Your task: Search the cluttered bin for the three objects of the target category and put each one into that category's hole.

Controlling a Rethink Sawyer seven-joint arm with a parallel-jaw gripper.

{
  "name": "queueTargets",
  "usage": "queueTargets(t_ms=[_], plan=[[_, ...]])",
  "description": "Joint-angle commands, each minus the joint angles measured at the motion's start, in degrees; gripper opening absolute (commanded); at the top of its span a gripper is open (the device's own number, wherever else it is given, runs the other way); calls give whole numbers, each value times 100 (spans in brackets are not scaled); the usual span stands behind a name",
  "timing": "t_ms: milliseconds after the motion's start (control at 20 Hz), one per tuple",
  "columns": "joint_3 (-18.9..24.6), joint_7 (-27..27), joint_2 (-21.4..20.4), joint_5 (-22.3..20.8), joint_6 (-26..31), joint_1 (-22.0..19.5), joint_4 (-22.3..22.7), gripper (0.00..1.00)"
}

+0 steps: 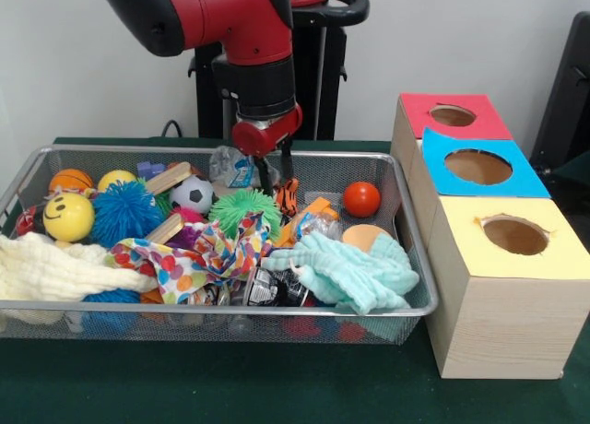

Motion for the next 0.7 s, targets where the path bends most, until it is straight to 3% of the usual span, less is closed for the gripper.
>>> queueTargets(t_ms=[50,400,700], plan=[[-282,-146,69,-385,-268,-267,-14,100],[-109,-336,97,-180,-101,-337,-42,100],[-231,-172,103,-476,-202,-50,-142,100]])
